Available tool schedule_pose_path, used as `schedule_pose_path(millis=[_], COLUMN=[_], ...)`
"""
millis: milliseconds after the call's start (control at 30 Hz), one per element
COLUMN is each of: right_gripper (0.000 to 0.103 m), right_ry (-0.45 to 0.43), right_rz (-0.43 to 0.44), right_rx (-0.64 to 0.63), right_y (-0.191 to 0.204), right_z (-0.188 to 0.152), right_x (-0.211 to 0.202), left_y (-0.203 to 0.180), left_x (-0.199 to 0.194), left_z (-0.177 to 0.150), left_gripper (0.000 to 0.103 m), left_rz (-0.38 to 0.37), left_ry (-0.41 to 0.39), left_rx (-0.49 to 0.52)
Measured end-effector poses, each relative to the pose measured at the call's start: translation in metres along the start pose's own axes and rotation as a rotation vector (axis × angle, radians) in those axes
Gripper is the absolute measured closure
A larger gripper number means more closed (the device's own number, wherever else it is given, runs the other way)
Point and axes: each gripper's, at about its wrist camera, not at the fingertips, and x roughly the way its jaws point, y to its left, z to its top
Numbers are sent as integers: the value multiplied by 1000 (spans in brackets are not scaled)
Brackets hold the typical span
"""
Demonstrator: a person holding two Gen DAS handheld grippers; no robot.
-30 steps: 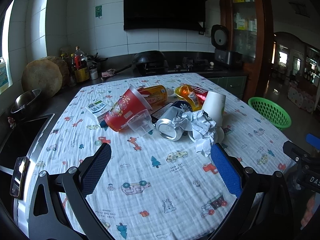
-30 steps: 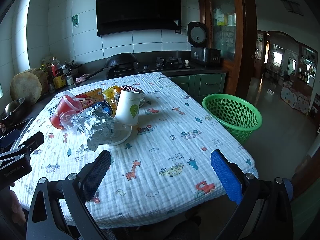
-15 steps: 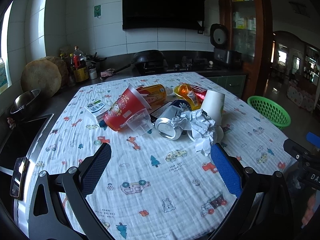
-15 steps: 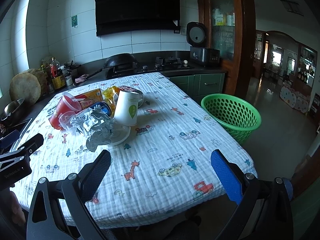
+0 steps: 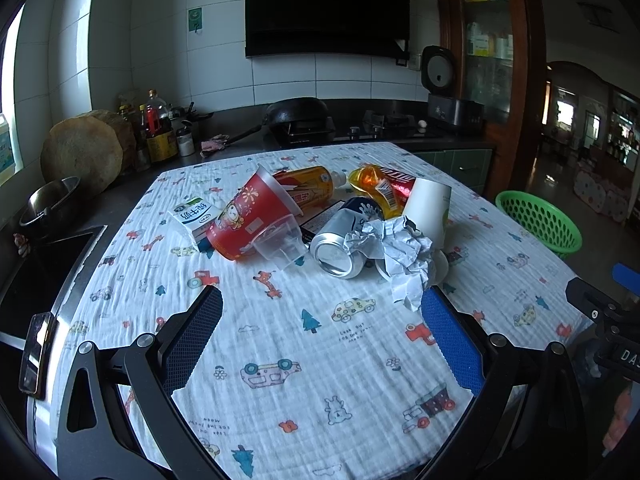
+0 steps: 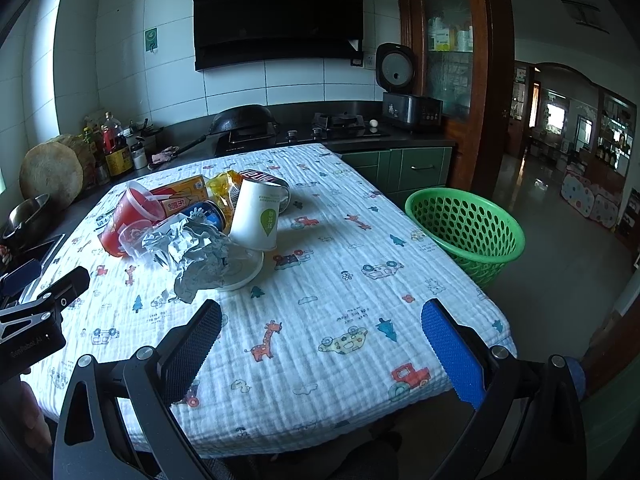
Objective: Collect trash
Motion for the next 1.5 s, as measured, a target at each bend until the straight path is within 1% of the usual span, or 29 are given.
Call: schedule_pose_path(millis=[900, 1267, 1500], right_gripper=[6, 6, 6], right_ry=[5, 20, 17], right_rz=[9, 40, 33], right_rx=[-15, -29, -42], right_y=[5, 5, 1], right_z=[1, 9, 16], right_x=[5, 21, 27], left_y=[1, -3, -6], left_x=[11, 20, 25], left_z=[0, 5, 12], left_gripper=[5, 5, 5], left_rz=[-1, 17, 18], left_ry=[23, 45, 48], left_rx=[-12, -7, -15])
